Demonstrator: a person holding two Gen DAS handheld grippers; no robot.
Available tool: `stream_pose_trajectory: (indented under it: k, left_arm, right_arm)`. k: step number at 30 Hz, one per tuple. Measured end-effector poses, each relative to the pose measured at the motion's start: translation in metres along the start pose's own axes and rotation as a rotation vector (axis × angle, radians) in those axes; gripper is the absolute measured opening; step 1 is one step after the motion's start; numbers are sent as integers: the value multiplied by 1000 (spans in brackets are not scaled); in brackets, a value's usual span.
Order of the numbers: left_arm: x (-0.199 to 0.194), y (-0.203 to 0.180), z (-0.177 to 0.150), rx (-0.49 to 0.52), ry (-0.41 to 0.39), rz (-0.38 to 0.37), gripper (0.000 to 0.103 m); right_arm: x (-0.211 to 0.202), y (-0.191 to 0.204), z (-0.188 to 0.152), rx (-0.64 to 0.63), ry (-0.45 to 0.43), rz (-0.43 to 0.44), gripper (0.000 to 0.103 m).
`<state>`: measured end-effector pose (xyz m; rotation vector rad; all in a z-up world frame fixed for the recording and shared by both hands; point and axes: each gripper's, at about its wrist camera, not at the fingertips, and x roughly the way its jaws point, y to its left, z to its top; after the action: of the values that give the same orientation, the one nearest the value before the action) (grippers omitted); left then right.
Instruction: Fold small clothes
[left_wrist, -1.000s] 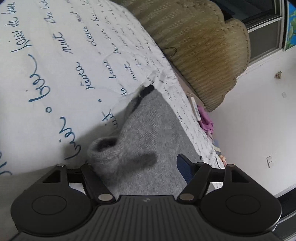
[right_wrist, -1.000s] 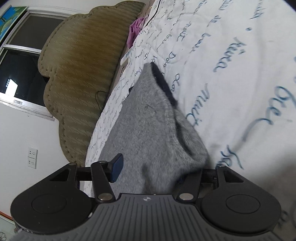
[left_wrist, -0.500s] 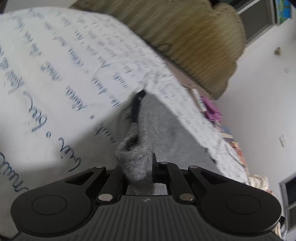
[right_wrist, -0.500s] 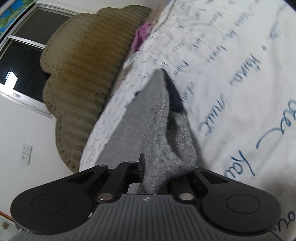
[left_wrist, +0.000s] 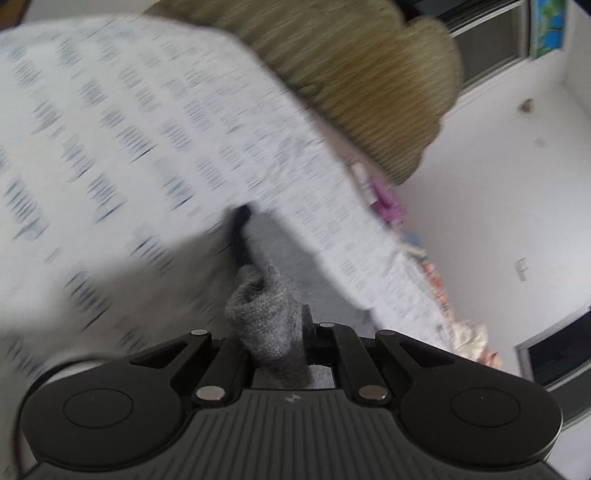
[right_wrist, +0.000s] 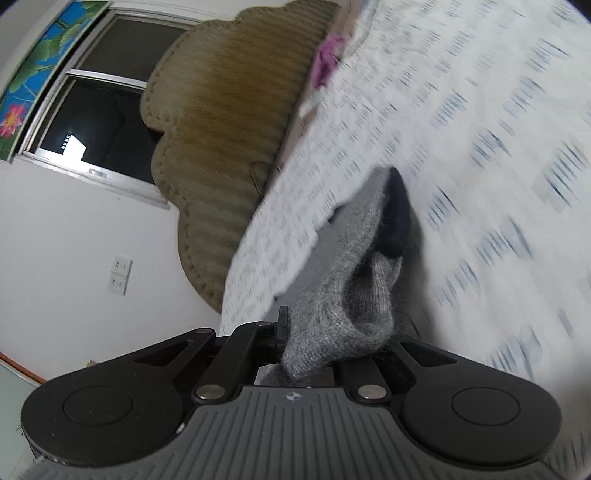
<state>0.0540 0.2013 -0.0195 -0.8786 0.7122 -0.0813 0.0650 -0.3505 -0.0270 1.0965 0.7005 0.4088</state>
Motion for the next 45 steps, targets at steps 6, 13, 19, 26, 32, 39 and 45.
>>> stream_pose_trajectory:
  k: [6, 13, 19, 26, 32, 39, 45]
  left_arm:
    - [30, 41, -27, 1, 47, 131, 8]
    - [-37, 29, -8, 126, -117, 206, 38]
    - [-9, -40, 26, 467, -260, 235, 70]
    - [126, -88, 74, 613, -55, 309, 70]
    - [195, -83, 70, 703, 117, 385, 67]
    - [187, -93, 52, 798, 41, 336, 8]
    - [188, -78, 76, 702, 0, 388, 8]
  right_arm:
    - [0, -43, -40, 38, 37, -122, 11]
    - [-35, -31, -24, -34, -57, -159, 36]
    - [-25, 13, 36, -319, -122, -260, 42]
    - [90, 28, 96, -433, 13, -348, 43]
    - [143, 18, 99, -533, 115, -447, 44]
    - [143, 10, 100, -494, 147, -330, 12]
    - [124, 17, 112, -437, 42, -245, 11]
